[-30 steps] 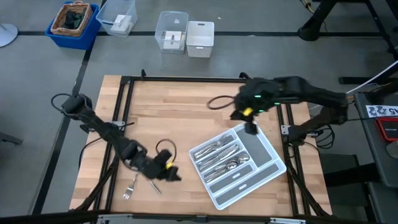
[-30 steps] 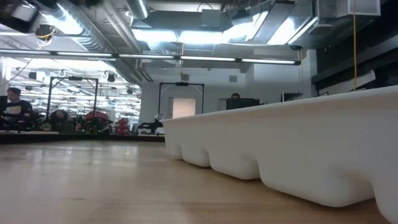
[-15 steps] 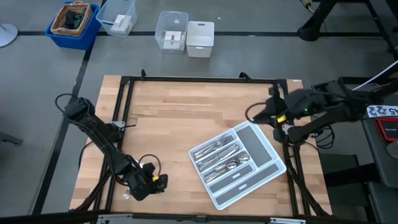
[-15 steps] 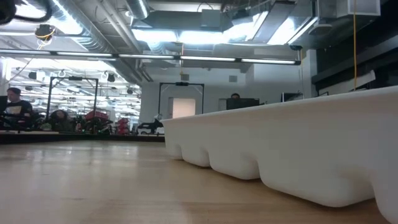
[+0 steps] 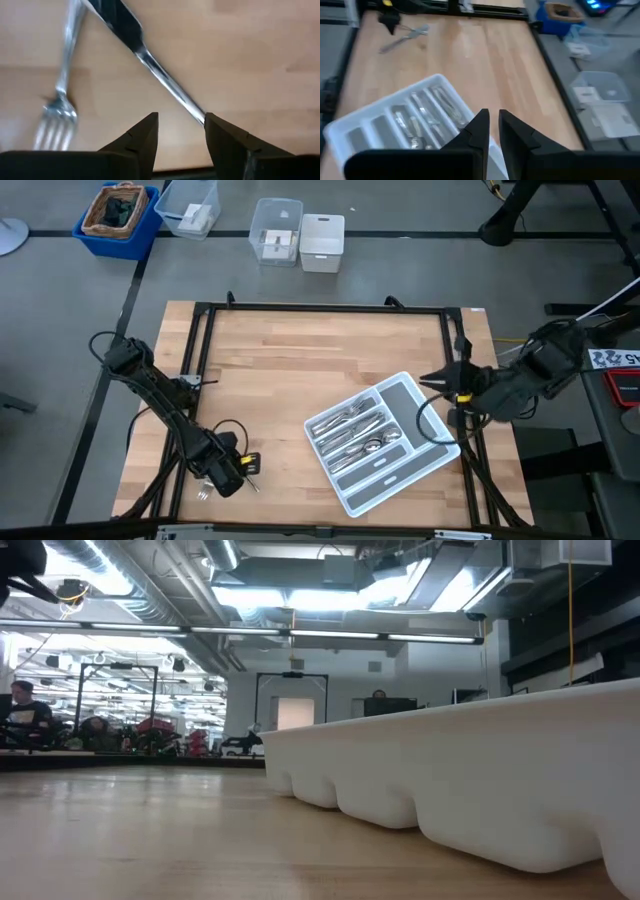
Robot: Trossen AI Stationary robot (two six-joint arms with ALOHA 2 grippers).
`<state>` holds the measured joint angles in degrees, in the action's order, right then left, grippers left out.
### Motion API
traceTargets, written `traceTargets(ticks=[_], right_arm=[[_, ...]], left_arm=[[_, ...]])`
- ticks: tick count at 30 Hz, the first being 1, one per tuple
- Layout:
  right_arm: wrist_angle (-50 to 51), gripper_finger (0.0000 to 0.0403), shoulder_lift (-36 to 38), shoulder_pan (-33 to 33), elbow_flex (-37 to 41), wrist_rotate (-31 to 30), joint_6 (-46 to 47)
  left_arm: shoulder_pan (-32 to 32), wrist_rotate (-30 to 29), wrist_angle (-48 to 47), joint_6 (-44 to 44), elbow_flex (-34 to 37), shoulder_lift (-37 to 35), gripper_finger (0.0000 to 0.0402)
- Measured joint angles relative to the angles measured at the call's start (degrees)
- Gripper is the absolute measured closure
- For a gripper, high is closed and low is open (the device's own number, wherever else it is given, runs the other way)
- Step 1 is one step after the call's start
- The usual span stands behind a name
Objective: Sort silverware
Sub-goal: Put the silver table knife into the silverware tray
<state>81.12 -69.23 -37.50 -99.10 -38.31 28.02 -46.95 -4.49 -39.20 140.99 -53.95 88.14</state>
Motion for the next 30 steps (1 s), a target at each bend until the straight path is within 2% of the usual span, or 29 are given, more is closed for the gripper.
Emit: traceTargets(ticks=[3, 5, 12, 17, 23, 27, 30], right_arm=[[0.1, 0.0356, 2.0, -3.4, 5.6, -4.2, 3.9], [0.1, 0.0356, 3.6, -4.9, 9.3, -4.1, 6.4], [-5.1, 0.0356, 2.5, -5.6, 17.7, 5.0, 9.1], [-10.2, 0.0356, 0.2, -5.6, 21.6, 4.9, 8.8], [-10.9, 0.0356, -3.0, -5.6, 22.4, 4.9, 7.7], [-10.8, 0.0356, -3.5, -5.6, 22.4, 4.9, 7.5], [-10.8, 0.0356, -3.4, -5.6, 22.4, 4.9, 7.5]], left_arm=[[0.2, -0.1, -2.7, -1.1, 0.0, 0.0, 0.0253], [0.0, -0.2, -3.6, -3.5, 0.0, 0.0, 0.0253], [-0.5, -1.0, -4.1, -12.7, 0.0, 0.0, 0.0253], [-0.1, -1.0, -5.5, -5.2, 0.0, 0.0, 0.0253], [1.2, 0.2, -5.4, -4.2, 0.0, 1.4, 0.0253], [3.0, 5.0, -5.1, -3.7, 0.0, 4.7, 0.0253], [3.6, 6.2, -5.1, -3.7, 0.0, 7.0, 0.0253]])
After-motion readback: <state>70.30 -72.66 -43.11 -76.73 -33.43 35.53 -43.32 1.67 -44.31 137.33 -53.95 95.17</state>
